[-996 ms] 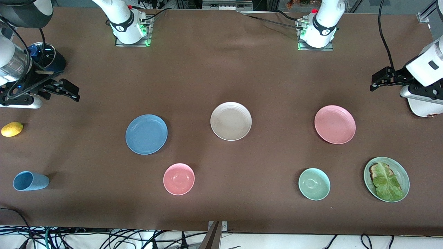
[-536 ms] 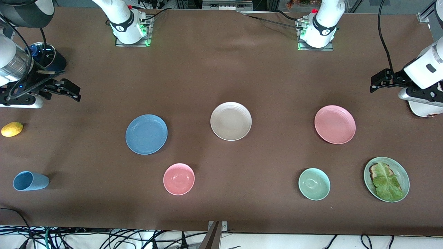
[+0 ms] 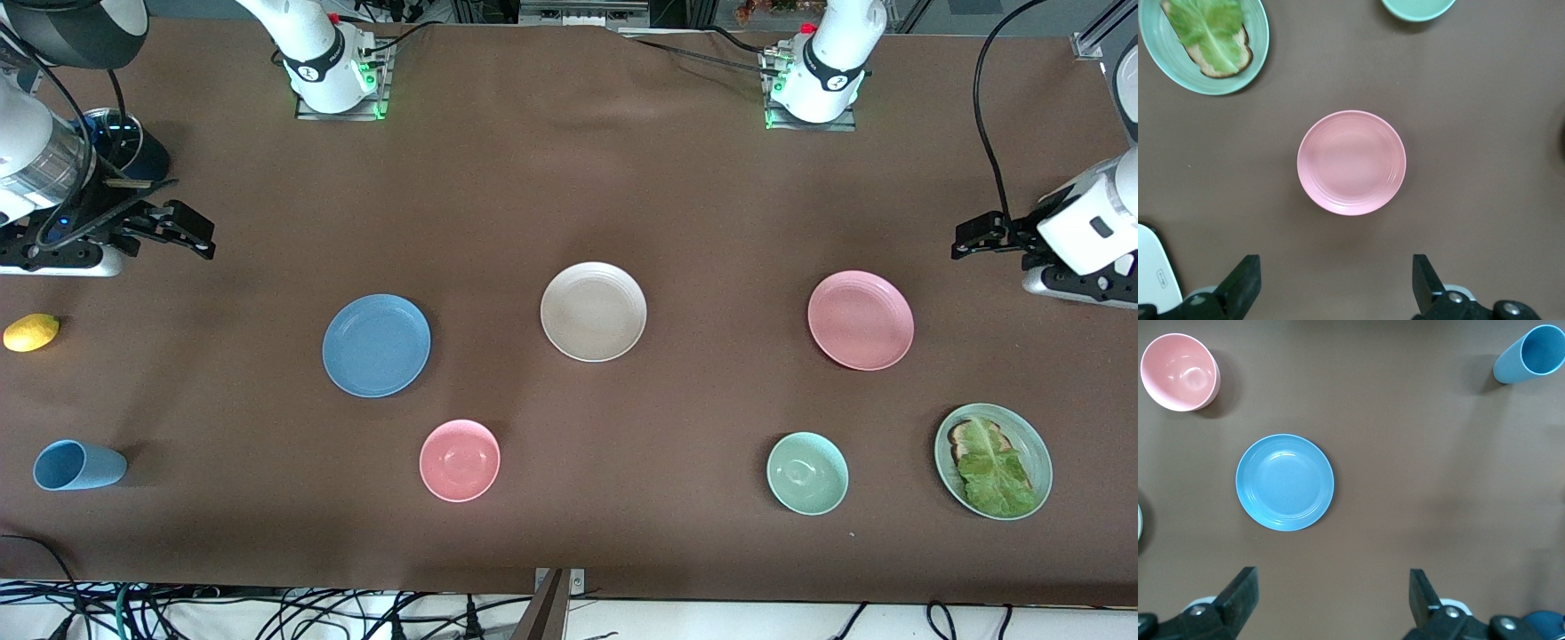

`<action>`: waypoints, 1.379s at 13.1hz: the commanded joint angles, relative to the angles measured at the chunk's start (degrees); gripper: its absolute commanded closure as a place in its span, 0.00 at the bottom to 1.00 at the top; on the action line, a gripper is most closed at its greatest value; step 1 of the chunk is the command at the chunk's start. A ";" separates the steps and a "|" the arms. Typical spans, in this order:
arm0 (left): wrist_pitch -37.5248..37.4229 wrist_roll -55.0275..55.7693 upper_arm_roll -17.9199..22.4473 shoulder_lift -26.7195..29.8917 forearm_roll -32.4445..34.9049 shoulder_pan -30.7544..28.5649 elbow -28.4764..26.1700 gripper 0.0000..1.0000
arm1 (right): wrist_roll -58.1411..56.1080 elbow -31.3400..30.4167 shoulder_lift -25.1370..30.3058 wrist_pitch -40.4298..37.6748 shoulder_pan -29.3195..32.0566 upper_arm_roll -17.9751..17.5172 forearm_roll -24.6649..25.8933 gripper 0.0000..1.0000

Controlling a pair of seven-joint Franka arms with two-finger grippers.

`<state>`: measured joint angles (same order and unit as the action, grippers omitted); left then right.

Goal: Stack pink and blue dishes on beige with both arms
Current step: 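Move the left gripper down to the rim of the pink plate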

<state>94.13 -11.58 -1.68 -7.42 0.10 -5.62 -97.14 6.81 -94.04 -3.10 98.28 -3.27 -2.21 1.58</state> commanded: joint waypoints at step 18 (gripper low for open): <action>34.98 -3.36 0.01 -19.82 6.30 -7.04 -19.49 0.00 | 0.75 -0.79 1.61 -0.28 0.01 -0.34 0.88 0.00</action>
<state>127.53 -14.06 -1.57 -27.49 3.75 -12.40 -115.17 6.81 -94.01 -3.01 98.28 -3.27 -2.22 1.59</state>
